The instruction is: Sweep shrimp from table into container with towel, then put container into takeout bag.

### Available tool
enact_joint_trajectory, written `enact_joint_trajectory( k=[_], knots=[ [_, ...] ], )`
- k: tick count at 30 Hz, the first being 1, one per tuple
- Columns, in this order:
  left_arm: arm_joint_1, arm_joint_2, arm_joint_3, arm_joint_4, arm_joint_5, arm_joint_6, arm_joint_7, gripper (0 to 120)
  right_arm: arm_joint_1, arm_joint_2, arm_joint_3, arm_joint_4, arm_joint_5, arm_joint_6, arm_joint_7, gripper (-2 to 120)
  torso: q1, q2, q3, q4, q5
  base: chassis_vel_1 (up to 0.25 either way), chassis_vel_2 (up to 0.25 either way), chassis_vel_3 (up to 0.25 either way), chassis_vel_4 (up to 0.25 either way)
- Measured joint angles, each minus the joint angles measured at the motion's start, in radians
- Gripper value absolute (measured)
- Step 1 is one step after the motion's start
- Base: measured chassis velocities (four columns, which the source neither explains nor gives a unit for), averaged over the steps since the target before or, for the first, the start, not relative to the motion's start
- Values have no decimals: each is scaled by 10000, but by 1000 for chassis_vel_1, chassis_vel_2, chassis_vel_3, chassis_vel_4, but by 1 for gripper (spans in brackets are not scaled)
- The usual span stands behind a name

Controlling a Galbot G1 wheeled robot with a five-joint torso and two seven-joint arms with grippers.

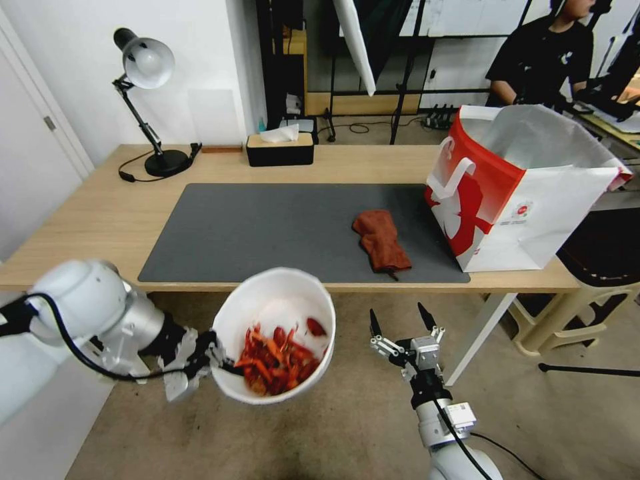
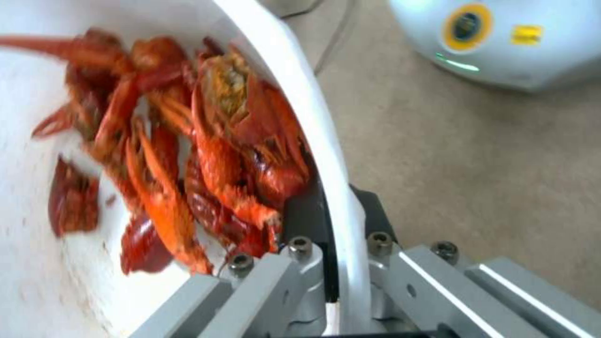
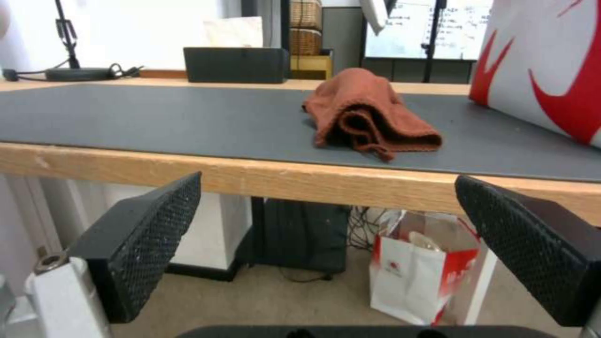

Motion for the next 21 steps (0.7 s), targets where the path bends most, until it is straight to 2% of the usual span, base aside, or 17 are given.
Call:
enact_joint_trajectory(
  k=[2, 3, 4, 6, 7, 9, 14, 15, 16, 18, 20, 21],
  knots=[
    [-333, 196, -10, 134, -522, 320, -232, 0, 127, 7, -62, -13, -3, -50, -16, 100, 0, 0, 0, 8, 1, 0, 0, 0, 0],
    [-333, 196, -10, 134, -522, 320, -232, 0, 127, 7, -62, -13, -3, -50, -16, 100, 0, 0, 0, 8, 1, 0, 0, 0, 0],
    [-695, 211, 114, 253, -661, 414, -307, 0, 184, 9, -95, -5, -3, -103, -17, 100, 0, 0, 0, 5, -1, 0, 0, 0, 0],
    [-860, 211, 176, 313, -695, 448, -344, 0, 217, 9, -114, 3, -3, -128, -18, 100, 0, 0, 0, 2, -1, 0, 0, 0, 0],
    [-1400, 194, 405, 512, -805, 543, -436, 0, 325, 6, -168, 24, -3, -201, -37, 100, 1, -1, 0, 2, 1, 0, 0, 0, 0],
    [-2044, 109, 710, 819, -1029, 666, -630, 0, 406, 12, -211, 59, -3, -268, -66, 100, 1, -1, 0, 3, 0, 0, 0, 0, 0],
    [-2606, -70, 1051, 1135, -1177, 761, -802, 0, 421, 37, -247, 94, -27, -296, -94, 100, 2, 0, 0, 5, 2, 0, 0, 0, 0],
    [-2825, -186, 1209, 1273, -1179, 779, -891, 0, 413, 48, -261, 99, -46, -300, -103, 100, 1, -1, 1, 8, 0, 0, 0, 0, 0],
    [-3247, -392, 1574, 1523, -1180, 798, -1100, 0, 384, 72, -282, 105, -79, -300, -113, 100, 1, 0, 0, 5, 0, 0, 0, 0, 0],
    [-4103, -965, 2614, 2229, -1362, 1011, -1807, 0, 261, 120, -308, 89, -171, -261, -132, 100, 1, -2, 1, 2, -1, 0, 0, 0, 0],
    [-4238, -1088, 2770, 2354, -1375, 1029, -1905, 0, 239, 125, -310, 85, -184, -252, -134, 100, 2, -3, 1, 3, 1, 0, 0, 0, 0],
    [-4538, -1431, 3085, 2662, -1362, 1066, -2085, 0, 167, 141, -311, 81, -218, -228, -135, 100, 2, -2, 1, 2, 1, 0, 0, 0, 0]
  ],
)
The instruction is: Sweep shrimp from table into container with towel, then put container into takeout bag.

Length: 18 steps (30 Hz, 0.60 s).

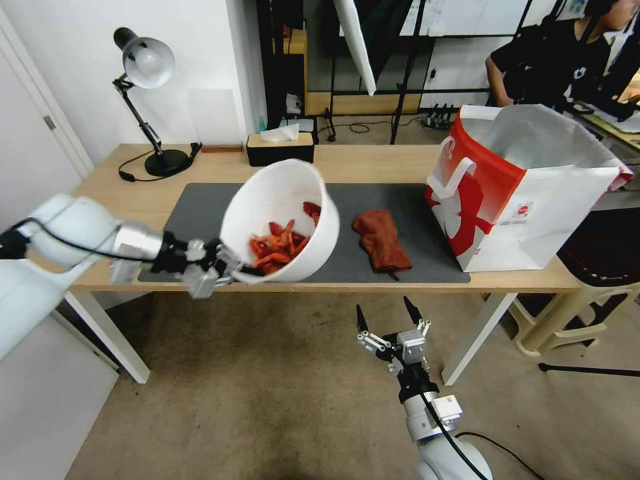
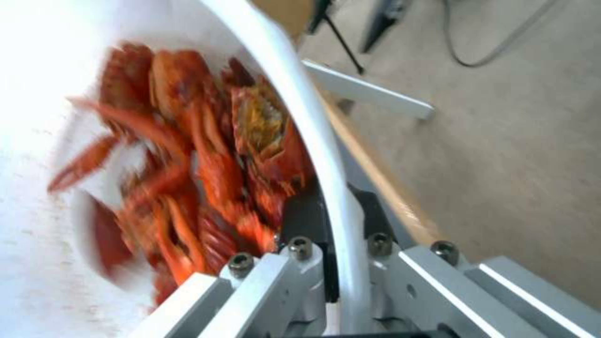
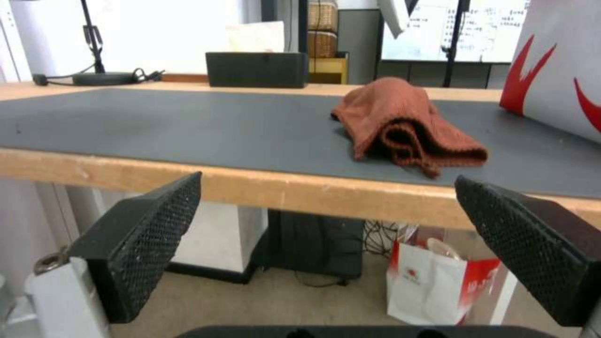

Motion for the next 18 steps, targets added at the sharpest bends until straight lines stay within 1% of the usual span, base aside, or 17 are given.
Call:
enact_joint_trajectory(
  k=[1, 2, 3, 4, 5, 6, 7, 8, 9, 12, 13, 14, 15, 16, 18],
  knots=[
    [-186, -224, 188, 207, 35, 2, -118, 0, -32, 5, 0, 1, -17, 7, 0, 100, 0, 0, 0, 0, 0, 0, 0, 0, 0],
    [-186, -224, 188, 207, 35, 2, -118, 0, -32, 5, 0, 1, -17, 7, 0, 100, 0, 0, 0, 0, 0, 0, 0, 0, 0],
    [-309, -356, 304, 336, 54, 3, -187, 0, -49, 6, 1, 2, -31, 11, 0, 100, -1, 0, 0, 1, -1, 0, 0, 0, 0],
    [-578, -624, 518, 603, 96, 3, -285, 0, -73, 8, 7, 9, -56, 18, -1, 100, -1, 0, 0, 2, 1, 0, 0, 0, 0],
    [-989, -1020, 798, 998, 176, -2, -400, 0, -94, 11, 11, 34, -80, 21, -1, 100, 0, 0, 0, 3, -1, 0, 0, 0, 0],
    [-989, -1020, 798, 998, 176, -2, -400, 0, -94, 11, 11, 34, -80, 21, -1, 100, 0, 0, 0, 3, -1, 0, 0, 0, 0],
    [-1240, -1226, 952, 1210, 209, -13, -454, 0, -106, 10, 15, 44, -91, 22, -1, 100, 0, 0, 0, 3, 0, 0, 0, 0, 0],
    [-1691, -1566, 1224, 1562, 281, -25, -522, 0, -132, 12, 15, 52, -115, 22, 0, 100, 0, 0, 0, 1, 2, 0, 0, 0, 0],
    [-1691, -1566, 1224, 1562, 281, -25, -522, 0, -132, 12, 15, 52, -115, 22, 0, 100, 0, 0, 0, 1, 2, 0, 0, 0, 0],
    [-2731, -2436, 1786, 2388, 566, -110, -541, 0, -190, 46, 17, 60, -163, 22, 0, 100, 0, -1, 0, -1, 3, 0, 0, 0, 0],
    [-2731, -2436, 1786, 2388, 566, -110, -541, 0, -190, 46, 17, 60, -163, 22, 0, 100, 0, -1, 0, -1, 3, 0, 0, 0, 0],
    [-3019, -2688, 1956, 2632, 683, -153, -538, 0, -202, 67, 17, 60, -183, 27, 0, 100, 0, 0, 0, -1, 3, 0, 0, 0, 0],
    [-3398, -3027, 2213, 3024, 835, -229, -516, 0, -220, 93, 13, 60, -213, 31, 0, 100, 0, -1, 0, -1, 2, 0, 0, 0, 0],
    [-3398, -3027, 2213, 3024, 835, -229, -516, 0, -220, 93, 13, 60, -213, 31, 0, 100, 0, -1, 0, -1, 2, 0, 0, 0, 0],
    [-4071, -3610, 2824, 3710, 1007, -326, -488, 0, -245, 136, 4, 52, -282, 41, 0, 100, 0, -1, 0, 3, 4, 0, 0, 0, 0]
  ],
)
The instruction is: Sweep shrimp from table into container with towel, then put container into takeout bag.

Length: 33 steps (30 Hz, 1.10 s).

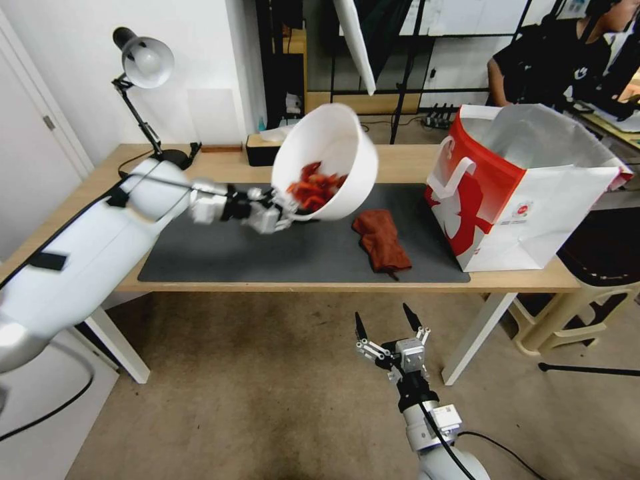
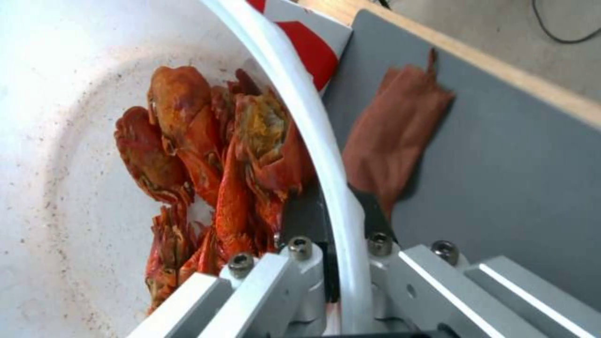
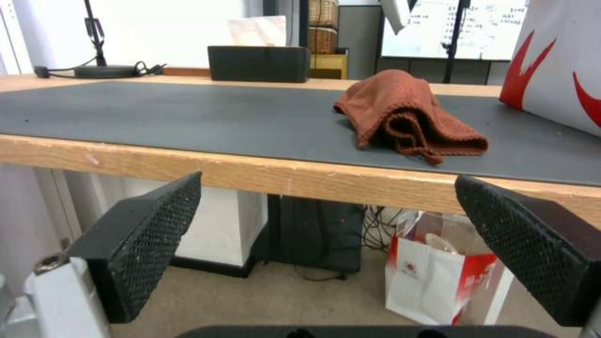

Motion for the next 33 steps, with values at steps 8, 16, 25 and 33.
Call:
enact_joint_trajectory(
  k=[8, 16, 25, 33],
  knots=[
    [-1738, -1946, 1344, 1782, 116, -158, 6, 0, -161, 103, 18, -53, -200, 123, 7, 100, 0, -1, 1, -6, -1, 0, 0, 0, 0],
    [-2838, -3098, 1708, 2779, 194, -259, 6, 0, -376, 123, 55, -57, -268, 244, 8, 100, -2, 2, -1, -1, 1, 0, 0, 0, 0],
    [-3821, -5358, 1324, 4799, 1243, -583, -458, 0, -538, 186, 98, -60, -314, 324, 28, 100, -1, 1, -1, -2, -1, 0, 0, 0, 0],
    [-4151, -6546, 1145, 5611, 1675, -748, -722, 0, -523, 168, 162, -63, -314, 326, 44, 100, -1, 1, -1, 0, -2, 0, 0, 0, 0]
  ],
)
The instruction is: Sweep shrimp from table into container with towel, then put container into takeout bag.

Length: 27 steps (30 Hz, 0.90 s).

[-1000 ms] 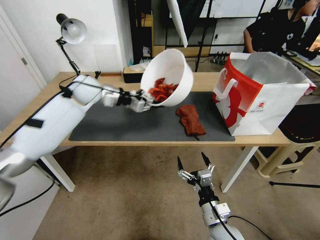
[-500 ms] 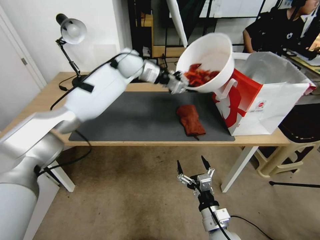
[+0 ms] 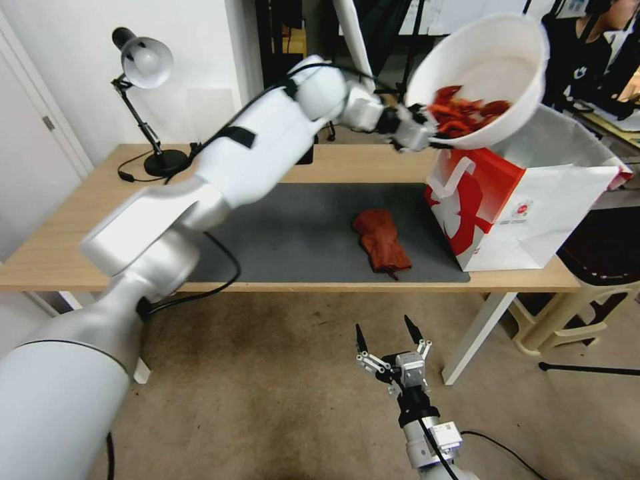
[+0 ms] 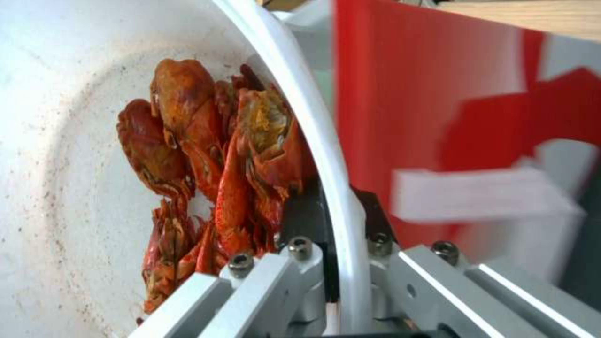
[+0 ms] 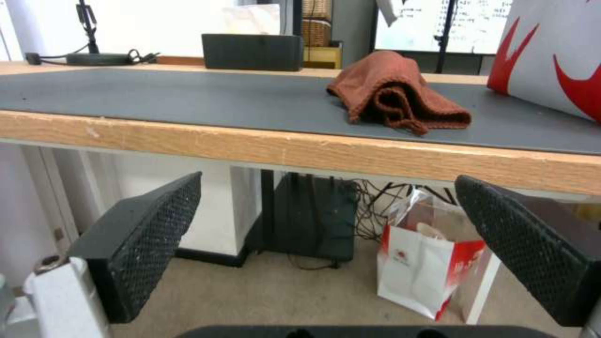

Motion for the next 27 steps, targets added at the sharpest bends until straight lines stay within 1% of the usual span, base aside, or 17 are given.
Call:
enact_joint_trajectory(
  k=[1, 2, 3, 4, 6, 9, 11, 12, 13, 14, 18, 24, 25, 26, 27],
  knots=[
    [-86, -305, -160, 257, 309, -154, -38, 0, 5, -30, 8, -24, 2, 17, 1, 100, 0, 0, 0, -6, 0, 0, 0, 0, 0],
    [-157, -424, -273, 496, 466, -245, -70, 0, 3, -61, 13, -40, 9, 23, 4, 100, -1, 0, -2, -14, 3, 0, 0, 0, 0],
    [-222, -467, -337, 748, 489, -279, -117, 0, 0, -91, 33, -48, 22, 25, 5, 100, -2, 0, -2, -4, 2, 0, 0, 0, 0],
    [-222, -467, -337, 748, 489, -279, -117, 0, 0, -91, 33, -48, 22, 25, 5, 100, -2, 0, -2, -4, 2, 0, 0, 0, 0],
    [-315, -467, -407, 1109, 484, -314, -202, 0, -13, -104, 55, -60, 58, 35, 8, 100, -1, 0, -1, 1, -3, 0, 0, 0, 0],
    [-370, -444, -390, 1354, 509, -398, -233, 0, -33, -126, 75, -69, 102, 50, 10, 100, -1, 0, -1, 6, -5, 0, 0, 0, 0],
    [-365, -434, -179, 1386, 509, -457, -285, 0, -29, -157, 105, -87, 162, 55, 12, 100, -1, 0, -1, 2, -5, 0, 0, 0, 0],
    [-365, -434, -179, 1386, 509, -457, -285, 0, -29, -157, 105, -87, 162, 55, 12, 100, -1, 0, -1, 2, -5, 0, 0, 0, 0],
    [-327, -432, -59, 1333, 499, -471, -337, 0, -18, -170, 125, -110, 195, 56, 12, 100, -1, 0, -1, -3, -3, 0, 0, 0, 0],
    [-288, -428, 45, 1241, 484, -478, -356, 0, -1, -188, 144, -128, 226, 56, 14, 100, -1, 0, -1, -3, -3, 0, 0, 0, 0],
    [-306, -406, 198, 1147, 389, -483, -383, 0, 17, -222, 156, -161, 259, 56, 17, 100, -2, 1, -1, -1, -1, 0, 0, 0, 0],
    [-408, -399, 273, 1145, 279, -492, -441, 0, 35, -238, 170, -172, 281, 55, 21, 100, -1, 0, 0, -1, -2, 0, 0, 0, 0],
    [-445, -395, 317, 1126, 230, -492, -470, 0, 39, -241, 174, -173, 286, 55, 22, 100, -1, 0, -1, -1, -1, 0, 0, 0, 0],
    [-534, -392, 477, 1009, 59, -471, -573, 0, 38, -255, 176, -181, 297, 52, 22, 100, -1, 0, 0, -2, -1, 0, 0, 0, 0],
    [-534, -392, 477, 1009, 59, -471, -573, 0, 38, -255, 176, -181, 297, 52, 22, 100, -1, 0, 0, -2, -1, 0, 0, 0, 0]
  ],
)
